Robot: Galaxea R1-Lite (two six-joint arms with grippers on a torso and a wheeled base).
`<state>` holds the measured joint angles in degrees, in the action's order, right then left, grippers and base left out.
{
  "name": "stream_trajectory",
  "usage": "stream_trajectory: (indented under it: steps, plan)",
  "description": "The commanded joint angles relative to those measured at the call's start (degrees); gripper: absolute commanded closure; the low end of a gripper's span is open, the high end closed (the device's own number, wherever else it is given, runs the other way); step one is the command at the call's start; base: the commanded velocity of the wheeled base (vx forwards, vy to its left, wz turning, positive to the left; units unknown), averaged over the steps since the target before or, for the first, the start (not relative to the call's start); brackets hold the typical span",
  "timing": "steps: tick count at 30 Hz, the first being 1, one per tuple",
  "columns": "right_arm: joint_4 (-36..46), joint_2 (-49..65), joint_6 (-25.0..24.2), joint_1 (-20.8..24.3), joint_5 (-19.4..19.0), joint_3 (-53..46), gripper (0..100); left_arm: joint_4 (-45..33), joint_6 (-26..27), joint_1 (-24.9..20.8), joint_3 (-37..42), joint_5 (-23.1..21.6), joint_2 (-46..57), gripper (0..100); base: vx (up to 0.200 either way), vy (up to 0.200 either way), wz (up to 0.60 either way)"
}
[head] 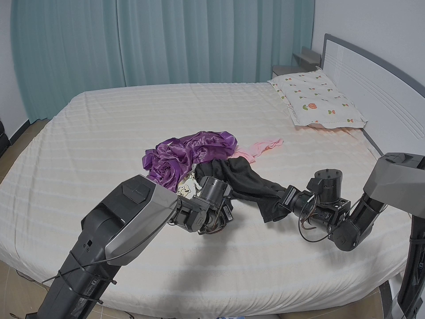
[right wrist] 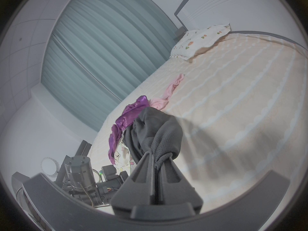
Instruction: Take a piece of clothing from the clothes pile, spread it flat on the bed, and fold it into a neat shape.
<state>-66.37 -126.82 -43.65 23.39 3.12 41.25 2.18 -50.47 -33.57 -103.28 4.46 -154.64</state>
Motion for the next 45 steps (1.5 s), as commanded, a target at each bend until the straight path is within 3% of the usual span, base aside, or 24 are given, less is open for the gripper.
stream_trajectory:
  steps: [1, 5, 9, 15, 23, 25, 29, 35, 38, 45]
  plan:
    - [-1.3, -0.1, 0.0, 0.2, -0.1, -1.3, 100, -0.6, -1.4, 0.6, 0.5, -0.2, 2.7, 100, 0.0, 0.0, 0.0]
    - [-2.5, 0.7, 0.0, 0.0, -0.3, -2.0, 100, -3.1, -3.8, 1.8, 2.3, -0.5, 7.2, 100, 0.0, 0.0, 0.0]
    - [-5.4, 3.2, 0.0, 0.2, -0.7, -3.7, 100, -2.3, -4.2, 2.6, 12.8, -3.9, 16.6, 100, 0.0, 0.0, 0.0]
    - [-9.8, 11.8, 0.0, 1.4, -2.4, -1.6, 100, 6.7, -7.9, 2.5, 25.1, -4.4, 32.1, 100, 0.0, 0.0, 0.0]
    - [-8.9, 25.0, 0.6, 2.8, -3.6, 5.2, 100, 12.9, -8.7, 2.7, 30.4, -4.0, 49.4, 100, 0.0, 0.0, 0.0]
    - [-8.7, 26.8, 0.5, 2.7, -6.2, 3.4, 100, 14.1, -8.1, 3.1, 32.2, -4.2, 53.0, 100, 0.0, 0.0, 0.0]
    - [-9.3, 23.3, 0.1, 3.2, -8.7, -3.5, 100, 14.6, -7.1, 3.1, 36.2, -3.7, 53.4, 100, 0.0, 0.0, 0.0]
    - [-12.2, 16.3, -2.7, 4.0, -8.9, -7.1, 100, 15.0, -8.2, 3.2, 42.9, -4.4, 51.6, 100, 0.0, 0.0, 0.0]
    - [-15.3, 12.9, -5.7, 6.9, -8.5, -7.9, 100, 16.4, -11.8, 2.6, 46.7, -5.2, 51.3, 100, 0.0, 0.0, 0.0]
    - [-16.2, 10.2, -6.9, 6.9, -7.5, -10.3, 100, 23.6, -15.5, 3.3, 52.9, -9.3, 51.1, 100, 0.0, 0.0, 0.0]
